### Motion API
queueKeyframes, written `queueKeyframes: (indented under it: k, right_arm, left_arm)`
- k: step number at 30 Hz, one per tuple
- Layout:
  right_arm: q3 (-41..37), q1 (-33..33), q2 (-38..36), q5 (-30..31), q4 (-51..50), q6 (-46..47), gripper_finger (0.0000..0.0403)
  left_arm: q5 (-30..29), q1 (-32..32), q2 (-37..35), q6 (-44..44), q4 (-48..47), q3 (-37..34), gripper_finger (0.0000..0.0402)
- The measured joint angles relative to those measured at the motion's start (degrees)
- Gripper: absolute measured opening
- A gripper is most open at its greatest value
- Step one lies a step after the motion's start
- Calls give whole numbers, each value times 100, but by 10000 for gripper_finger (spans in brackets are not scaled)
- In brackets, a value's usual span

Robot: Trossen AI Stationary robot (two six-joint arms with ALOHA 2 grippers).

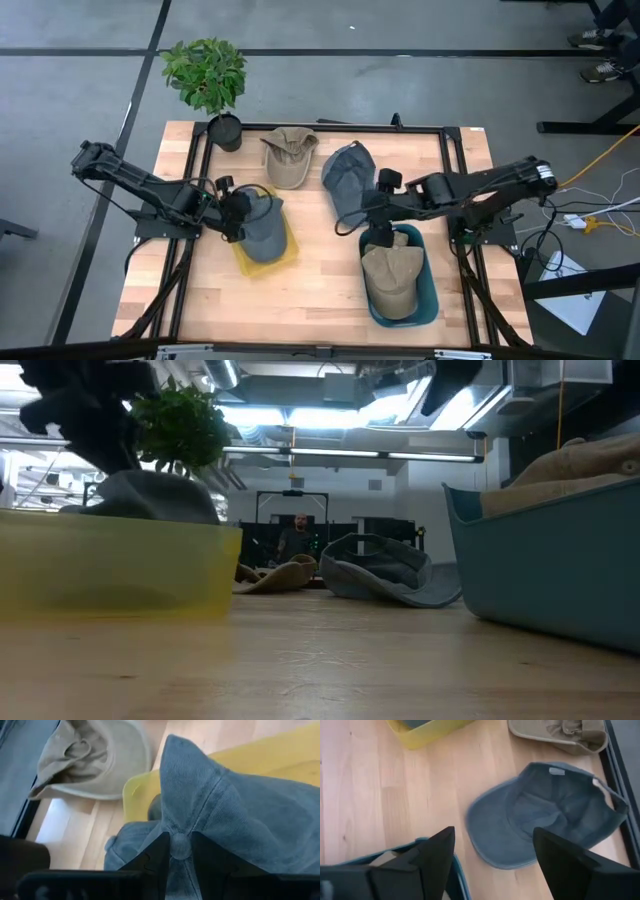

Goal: Pick & Place hat
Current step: Put the left gray cap into the yellow bin, then put the brown cap into the yellow bin

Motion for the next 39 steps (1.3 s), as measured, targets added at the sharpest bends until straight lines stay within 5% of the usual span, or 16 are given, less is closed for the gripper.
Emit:
queueKeyframes:
  k: [11,20,27,31,39]
  right_arm:
    - [-875,75,-502,137,621,79,267]
    - [-881,75,-502,144,640,53,267]
    - [-881,75,-502,151,582,-33,267]
    - [-881,75,-502,155,647,-33,267]
    - [-881,75,-502,386,842,179,267]
  left_arm:
    - [340,17,1,27,11,-23,113]
    - [47,17,-17,1165,-88,714,197]
    - [-195,17,-18,1294,-4,1226,218]
    - [-431,131,60,1610,692,1252,216]
    - [-18,923,832,2813,2553,1252,203]
